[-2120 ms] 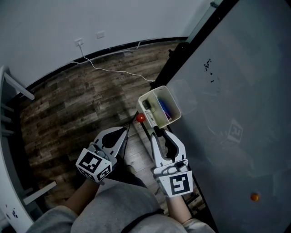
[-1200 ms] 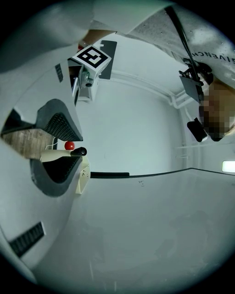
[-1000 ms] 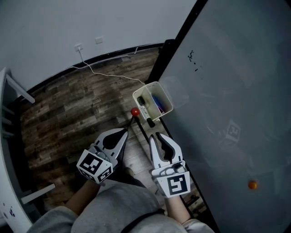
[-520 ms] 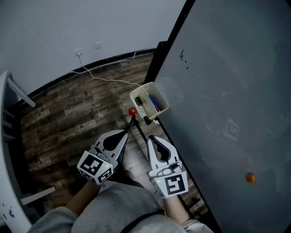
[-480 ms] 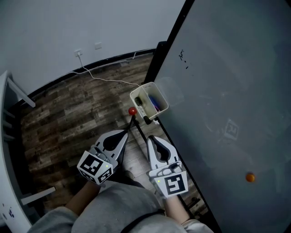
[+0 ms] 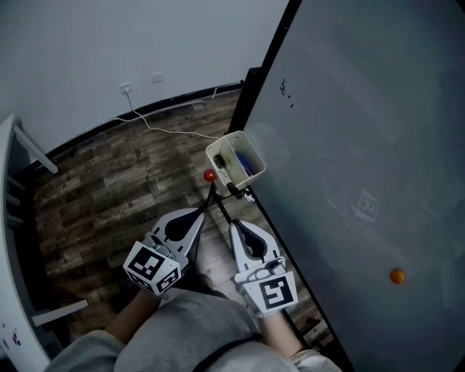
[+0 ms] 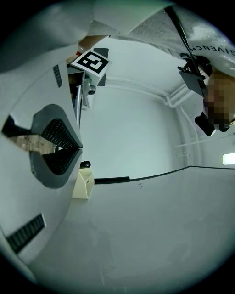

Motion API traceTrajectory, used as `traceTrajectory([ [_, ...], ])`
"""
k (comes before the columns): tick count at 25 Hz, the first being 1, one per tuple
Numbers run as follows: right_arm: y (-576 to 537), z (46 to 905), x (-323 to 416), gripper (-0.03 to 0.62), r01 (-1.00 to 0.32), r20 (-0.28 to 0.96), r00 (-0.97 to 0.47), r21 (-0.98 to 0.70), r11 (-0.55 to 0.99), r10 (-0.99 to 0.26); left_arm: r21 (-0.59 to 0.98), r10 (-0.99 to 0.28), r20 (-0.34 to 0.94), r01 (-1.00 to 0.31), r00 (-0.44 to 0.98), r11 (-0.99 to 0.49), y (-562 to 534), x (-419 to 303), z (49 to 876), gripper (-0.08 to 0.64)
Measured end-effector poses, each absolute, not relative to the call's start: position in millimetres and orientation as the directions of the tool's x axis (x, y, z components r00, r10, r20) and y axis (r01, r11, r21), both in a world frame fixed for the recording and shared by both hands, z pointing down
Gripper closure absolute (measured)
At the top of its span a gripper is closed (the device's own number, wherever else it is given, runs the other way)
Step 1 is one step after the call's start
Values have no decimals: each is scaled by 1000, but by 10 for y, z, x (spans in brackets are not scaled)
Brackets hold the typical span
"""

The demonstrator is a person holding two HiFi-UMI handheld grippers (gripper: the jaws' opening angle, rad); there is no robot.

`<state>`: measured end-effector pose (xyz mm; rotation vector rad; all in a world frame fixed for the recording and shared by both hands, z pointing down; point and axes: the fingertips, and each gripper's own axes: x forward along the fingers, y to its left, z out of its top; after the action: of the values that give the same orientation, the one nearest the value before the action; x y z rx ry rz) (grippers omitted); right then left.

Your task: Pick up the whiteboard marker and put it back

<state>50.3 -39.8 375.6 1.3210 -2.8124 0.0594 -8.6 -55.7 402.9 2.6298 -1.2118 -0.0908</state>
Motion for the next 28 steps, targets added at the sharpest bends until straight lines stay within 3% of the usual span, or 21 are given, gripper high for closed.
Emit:
traceTrajectory([
  [28, -179, 3865, 366, 574, -734, 65, -678, -18, 679, -732, 251, -757, 52, -742, 652, -622, -378, -81, 4071, 545],
])
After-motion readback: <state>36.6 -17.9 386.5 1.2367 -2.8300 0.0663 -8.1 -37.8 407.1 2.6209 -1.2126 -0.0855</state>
